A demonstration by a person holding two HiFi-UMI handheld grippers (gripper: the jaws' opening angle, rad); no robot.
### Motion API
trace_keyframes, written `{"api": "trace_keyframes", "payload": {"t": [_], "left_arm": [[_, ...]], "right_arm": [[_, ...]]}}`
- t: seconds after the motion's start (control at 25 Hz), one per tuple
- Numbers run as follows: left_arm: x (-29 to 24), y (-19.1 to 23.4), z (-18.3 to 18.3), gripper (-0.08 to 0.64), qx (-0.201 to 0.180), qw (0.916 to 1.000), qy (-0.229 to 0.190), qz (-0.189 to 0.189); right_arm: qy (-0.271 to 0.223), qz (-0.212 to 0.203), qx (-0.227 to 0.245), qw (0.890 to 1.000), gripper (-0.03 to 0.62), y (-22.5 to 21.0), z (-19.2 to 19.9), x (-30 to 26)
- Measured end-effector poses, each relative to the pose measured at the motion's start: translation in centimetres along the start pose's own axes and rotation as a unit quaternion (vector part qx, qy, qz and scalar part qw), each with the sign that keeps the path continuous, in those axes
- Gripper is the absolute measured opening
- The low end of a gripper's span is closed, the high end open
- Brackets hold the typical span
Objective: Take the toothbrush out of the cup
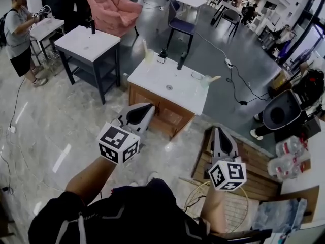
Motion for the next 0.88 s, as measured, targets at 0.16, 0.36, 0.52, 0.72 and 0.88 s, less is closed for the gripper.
{"api": "trace_keyframes", "payload": {"t": [0.16,0.36,0.52,0.72,0.88], "left_arm": [[-2.0,1.4,0.0,-0.002,-0.003,1.0000,-0.005,0.000],[-4.7,3.8,-0.2,-0.002,-0.001,0.9999,0.005,-0.010],[-7.4,5.6,-1.5,-0.002,-0.007,0.9998,0.003,-0.017],[-12.1,7.8,-1.5,-0.002,-0.015,0.9991,0.006,-0.039],[-16.7,9.3,-1.5,-0.002,-0.028,0.9980,0.014,-0.054]], "right_arm": [[-0.003,0.002,0.006,1.000,0.005,-0.9,-0.2,-2.5],[-0.014,0.003,-0.010,1.000,0.005,-2.9,-0.1,-6.6],[-0.022,-0.004,-0.012,1.000,0.005,-4.9,-0.7,-9.9],[-0.030,-0.009,-0.018,0.999,0.005,-8.4,-0.6,-14.5],[-0.025,-0.009,-0.027,0.999,0.005,-11.6,-0.2,-17.8]]}}
Point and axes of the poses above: the fingertips, and each gripper's own axes: x backward along the fingers, y to its left, z out of its underside, the point moved 4 cm from there along x, backward along the fingers, and after that the axes turned 8 degrees about -z, right-handed, at the moved point
